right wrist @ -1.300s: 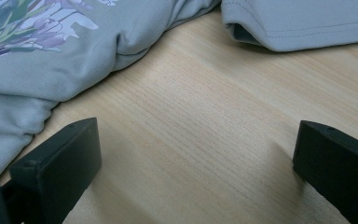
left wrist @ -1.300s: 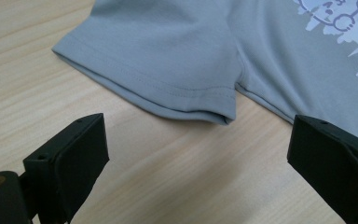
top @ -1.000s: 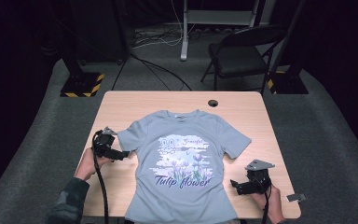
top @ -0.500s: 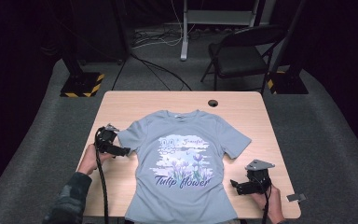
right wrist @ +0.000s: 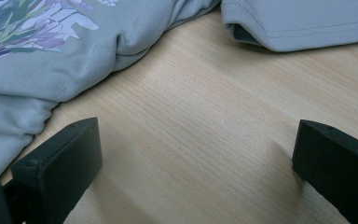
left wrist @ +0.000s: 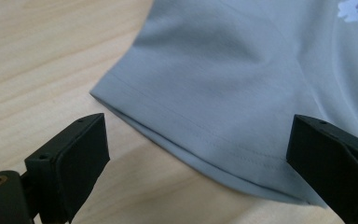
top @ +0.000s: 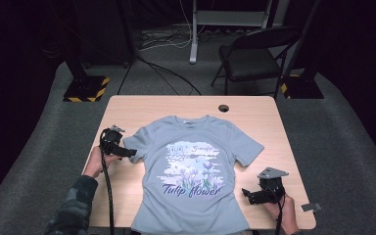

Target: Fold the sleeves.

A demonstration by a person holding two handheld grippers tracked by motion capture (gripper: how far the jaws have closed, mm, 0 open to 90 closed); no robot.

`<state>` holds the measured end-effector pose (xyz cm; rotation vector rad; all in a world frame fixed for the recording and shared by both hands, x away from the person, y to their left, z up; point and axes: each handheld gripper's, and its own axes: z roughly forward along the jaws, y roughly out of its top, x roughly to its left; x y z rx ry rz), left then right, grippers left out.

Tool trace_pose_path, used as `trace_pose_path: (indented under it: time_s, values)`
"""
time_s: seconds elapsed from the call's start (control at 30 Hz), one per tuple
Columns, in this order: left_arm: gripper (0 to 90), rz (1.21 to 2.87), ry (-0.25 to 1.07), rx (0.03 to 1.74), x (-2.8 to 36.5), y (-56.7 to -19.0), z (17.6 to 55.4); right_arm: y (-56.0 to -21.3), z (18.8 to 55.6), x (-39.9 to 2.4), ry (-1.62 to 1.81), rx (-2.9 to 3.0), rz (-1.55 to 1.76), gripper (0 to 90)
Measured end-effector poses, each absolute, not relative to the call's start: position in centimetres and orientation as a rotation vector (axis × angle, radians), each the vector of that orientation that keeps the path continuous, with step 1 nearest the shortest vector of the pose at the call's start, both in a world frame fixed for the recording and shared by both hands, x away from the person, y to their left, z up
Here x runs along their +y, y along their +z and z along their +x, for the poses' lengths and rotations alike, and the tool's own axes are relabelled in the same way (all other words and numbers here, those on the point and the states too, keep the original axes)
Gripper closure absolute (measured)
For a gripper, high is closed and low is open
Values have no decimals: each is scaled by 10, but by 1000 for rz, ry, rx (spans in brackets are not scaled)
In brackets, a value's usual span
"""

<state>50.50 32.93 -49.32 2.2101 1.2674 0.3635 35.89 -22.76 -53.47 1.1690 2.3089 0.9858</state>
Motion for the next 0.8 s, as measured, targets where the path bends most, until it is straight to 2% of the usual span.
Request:
trace_pose_path:
  time_s: [0.8]
  values:
    - [63,2197,349,1334,337,-501,539,-535,359,-228,986,2310,1168,7]
